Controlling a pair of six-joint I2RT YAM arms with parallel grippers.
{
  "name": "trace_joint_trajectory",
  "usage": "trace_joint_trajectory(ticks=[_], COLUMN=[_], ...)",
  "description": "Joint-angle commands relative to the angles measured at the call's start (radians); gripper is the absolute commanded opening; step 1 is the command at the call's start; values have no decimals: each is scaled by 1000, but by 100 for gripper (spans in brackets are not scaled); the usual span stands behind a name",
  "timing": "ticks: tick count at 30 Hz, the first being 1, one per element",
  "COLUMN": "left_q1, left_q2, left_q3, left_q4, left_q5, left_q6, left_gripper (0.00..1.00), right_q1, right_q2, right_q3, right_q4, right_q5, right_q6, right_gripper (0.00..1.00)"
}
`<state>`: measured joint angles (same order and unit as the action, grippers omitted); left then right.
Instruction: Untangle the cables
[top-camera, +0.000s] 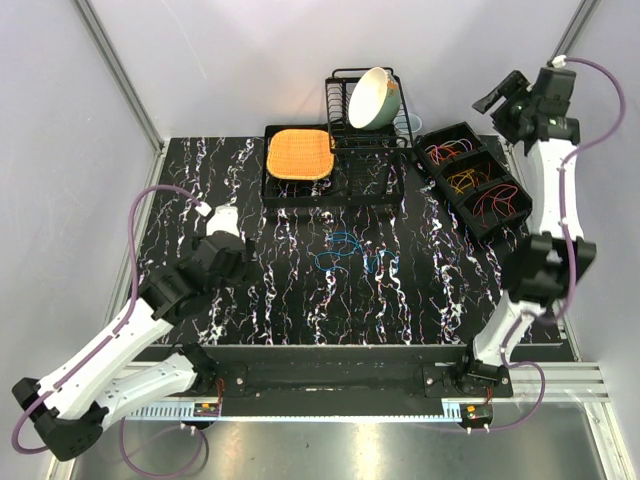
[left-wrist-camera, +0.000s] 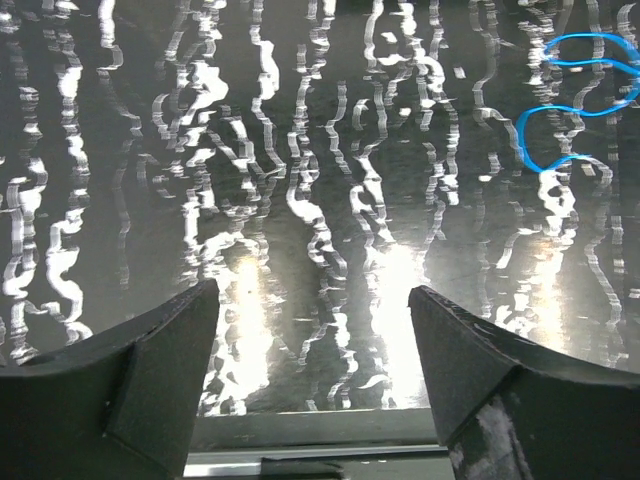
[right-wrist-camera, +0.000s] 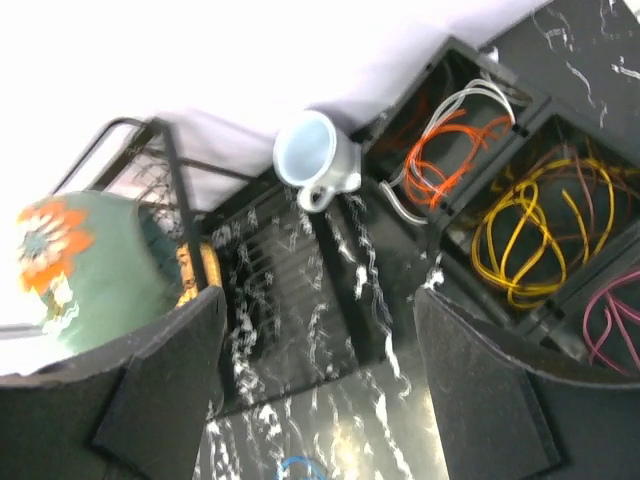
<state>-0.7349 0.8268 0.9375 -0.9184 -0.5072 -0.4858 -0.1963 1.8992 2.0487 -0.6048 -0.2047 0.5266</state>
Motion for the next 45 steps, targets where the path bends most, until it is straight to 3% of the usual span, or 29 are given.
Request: trace_joint_trajectory(ticks=[1,6,14,18,26,35,45], left_q1=[-17,-67,-103,-103,-103,-81,-1], left_q2=[54,213,472,563,589,669,816], left_q3=[1,52,148,181,138,113,142], left_q4=[147,239,369,397,463,556,630], left_q5=[102,116,157,170,173,167,268], left_q6=[-57,-60,-17,-10,-16,-14,-19], left_gripper=[77,75,74,73,72,70,64], right_q1=[9,46,297,403,552,627,638], right_q2=[-187,-351,-482,-503,-445,-319,-255], right_q3=[-241,-464,-683,-775,-918,-914,-897], right_q4=[80,92,27,16,48,99,102], right_q5=[-27,-52,21,24,4,-12,11], right_q6=[47,62,47,64,87,113,85], right_gripper=[82,81,81,80,75,72,69])
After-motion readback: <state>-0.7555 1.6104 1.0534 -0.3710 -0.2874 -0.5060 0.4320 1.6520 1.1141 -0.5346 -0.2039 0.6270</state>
